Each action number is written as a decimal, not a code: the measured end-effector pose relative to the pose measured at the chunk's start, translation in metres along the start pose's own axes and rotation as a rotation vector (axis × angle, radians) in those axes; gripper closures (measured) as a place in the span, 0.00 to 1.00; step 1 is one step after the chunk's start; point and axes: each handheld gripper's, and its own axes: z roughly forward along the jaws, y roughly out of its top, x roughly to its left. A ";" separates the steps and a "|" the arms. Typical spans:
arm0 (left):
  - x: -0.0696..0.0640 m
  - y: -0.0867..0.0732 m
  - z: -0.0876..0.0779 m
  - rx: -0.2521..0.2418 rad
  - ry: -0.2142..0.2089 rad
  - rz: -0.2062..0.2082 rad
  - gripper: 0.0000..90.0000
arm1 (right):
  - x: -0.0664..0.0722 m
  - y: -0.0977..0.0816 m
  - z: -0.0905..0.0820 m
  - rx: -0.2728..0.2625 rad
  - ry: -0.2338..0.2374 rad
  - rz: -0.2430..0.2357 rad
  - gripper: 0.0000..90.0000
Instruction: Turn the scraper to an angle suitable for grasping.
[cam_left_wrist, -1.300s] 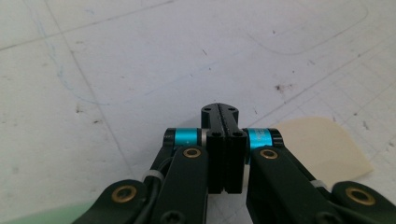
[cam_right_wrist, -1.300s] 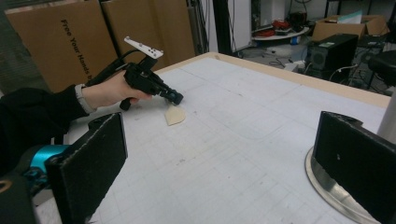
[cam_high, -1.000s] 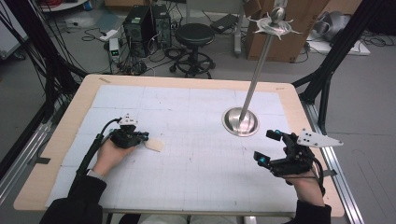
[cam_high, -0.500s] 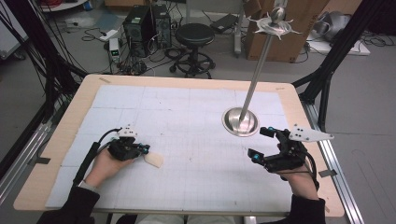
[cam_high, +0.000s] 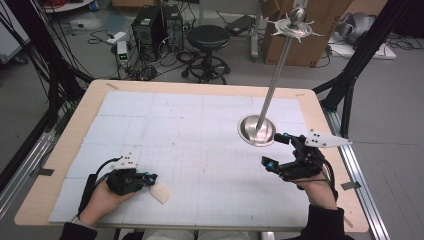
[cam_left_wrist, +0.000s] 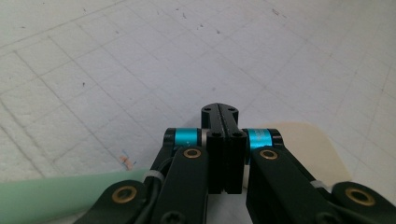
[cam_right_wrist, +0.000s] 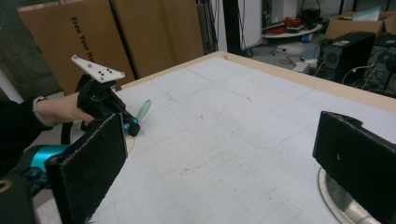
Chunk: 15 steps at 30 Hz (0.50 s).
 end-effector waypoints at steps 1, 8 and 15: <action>-0.001 0.000 -0.001 -0.001 0.010 0.010 1.00 | 0.000 0.000 0.002 0.004 0.000 0.002 0.02; 0.014 0.001 -0.029 -0.091 0.142 0.002 1.00 | 0.003 0.002 0.009 0.018 0.025 -0.013 0.02; 0.037 -0.011 -0.048 -0.038 0.230 -0.100 0.99 | -0.002 0.002 0.007 0.012 0.013 0.009 0.02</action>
